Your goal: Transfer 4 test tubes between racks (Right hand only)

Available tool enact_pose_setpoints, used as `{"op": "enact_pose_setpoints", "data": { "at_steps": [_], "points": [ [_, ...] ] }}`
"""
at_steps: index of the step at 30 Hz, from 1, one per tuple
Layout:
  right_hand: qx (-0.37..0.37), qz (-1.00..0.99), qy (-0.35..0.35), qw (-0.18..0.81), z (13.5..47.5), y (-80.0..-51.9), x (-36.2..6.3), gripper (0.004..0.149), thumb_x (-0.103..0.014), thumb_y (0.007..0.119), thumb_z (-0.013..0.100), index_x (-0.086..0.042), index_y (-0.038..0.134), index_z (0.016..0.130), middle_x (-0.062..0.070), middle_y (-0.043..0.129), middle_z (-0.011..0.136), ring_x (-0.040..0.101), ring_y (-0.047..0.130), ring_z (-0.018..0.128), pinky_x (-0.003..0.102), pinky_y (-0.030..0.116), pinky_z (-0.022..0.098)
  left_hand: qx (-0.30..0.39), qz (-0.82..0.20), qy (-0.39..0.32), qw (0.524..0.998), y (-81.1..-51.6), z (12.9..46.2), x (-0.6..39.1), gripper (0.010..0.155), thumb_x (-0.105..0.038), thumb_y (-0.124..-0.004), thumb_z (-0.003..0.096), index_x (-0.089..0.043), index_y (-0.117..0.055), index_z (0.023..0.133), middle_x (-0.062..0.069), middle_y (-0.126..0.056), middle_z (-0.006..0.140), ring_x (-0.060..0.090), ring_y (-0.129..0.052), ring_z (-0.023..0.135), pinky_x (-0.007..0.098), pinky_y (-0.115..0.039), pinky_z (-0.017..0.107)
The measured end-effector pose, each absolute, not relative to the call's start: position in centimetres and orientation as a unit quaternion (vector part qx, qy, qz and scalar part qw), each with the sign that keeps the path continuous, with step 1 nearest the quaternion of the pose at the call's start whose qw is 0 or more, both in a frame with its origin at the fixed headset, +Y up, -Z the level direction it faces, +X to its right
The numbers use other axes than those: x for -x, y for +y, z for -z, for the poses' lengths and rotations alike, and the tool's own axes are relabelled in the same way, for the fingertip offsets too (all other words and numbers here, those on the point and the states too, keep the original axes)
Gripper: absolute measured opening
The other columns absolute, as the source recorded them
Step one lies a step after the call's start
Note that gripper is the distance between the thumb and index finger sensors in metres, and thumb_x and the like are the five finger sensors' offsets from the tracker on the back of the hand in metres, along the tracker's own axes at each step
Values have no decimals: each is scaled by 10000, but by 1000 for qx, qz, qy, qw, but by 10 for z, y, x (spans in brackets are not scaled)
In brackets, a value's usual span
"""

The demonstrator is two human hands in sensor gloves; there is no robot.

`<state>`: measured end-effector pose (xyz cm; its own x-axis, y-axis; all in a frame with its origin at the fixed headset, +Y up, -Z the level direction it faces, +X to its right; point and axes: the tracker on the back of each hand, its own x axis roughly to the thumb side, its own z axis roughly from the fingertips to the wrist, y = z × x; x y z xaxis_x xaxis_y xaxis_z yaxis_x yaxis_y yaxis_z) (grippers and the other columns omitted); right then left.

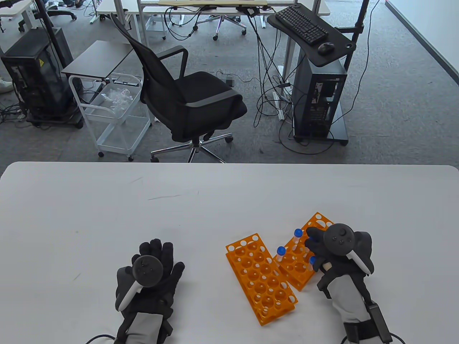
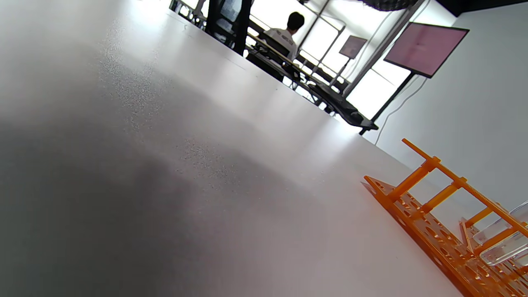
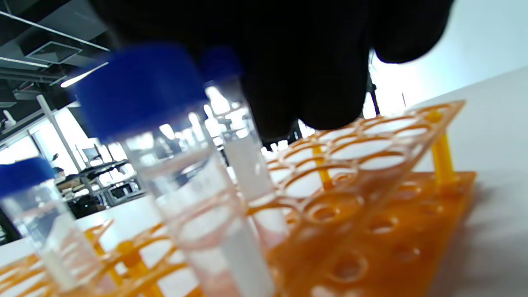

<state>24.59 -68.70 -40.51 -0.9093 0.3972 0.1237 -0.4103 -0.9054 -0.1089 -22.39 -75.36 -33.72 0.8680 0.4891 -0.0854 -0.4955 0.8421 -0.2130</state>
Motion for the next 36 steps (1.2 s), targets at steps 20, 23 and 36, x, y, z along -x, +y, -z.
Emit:
{"op": "enact_pose_setpoints", "data": {
  "at_steps": [20, 23, 36],
  "points": [
    [-101, -949, -200, 222, 374, -632, -234, 499, -318, 806, 472, -100, 802, 921, 162, 962, 786, 408, 917, 666, 636, 651, 567, 120, -265, 16, 957, -754, 336, 224, 684, -642, -458, 574, -436, -114, 1129, -138, 76, 1169, 105, 226, 1035, 397, 146, 760],
    [-116, -942, -219, 226, 369, -627, -227, 498, -322, 803, 475, -106, 799, 924, 157, 960, 790, 404, 918, 669, 634, 652, 569, 119, -266, 15, 957, -753, 336, 224, 685, -642, -458, 574, -436, -115, 1129, -138, 75, 1169, 104, 226, 1035, 397, 146, 760],
    [-183, -924, -239, 237, 353, -618, -195, 495, -321, 789, 484, -108, 793, 931, 154, 961, 796, 400, 921, 674, 632, 657, 569, 123, -267, 14, 956, -754, 335, 224, 684, -641, -457, 574, -434, -116, 1130, -137, 72, 1170, 108, 223, 1037, 398, 143, 761]
  ]
}}
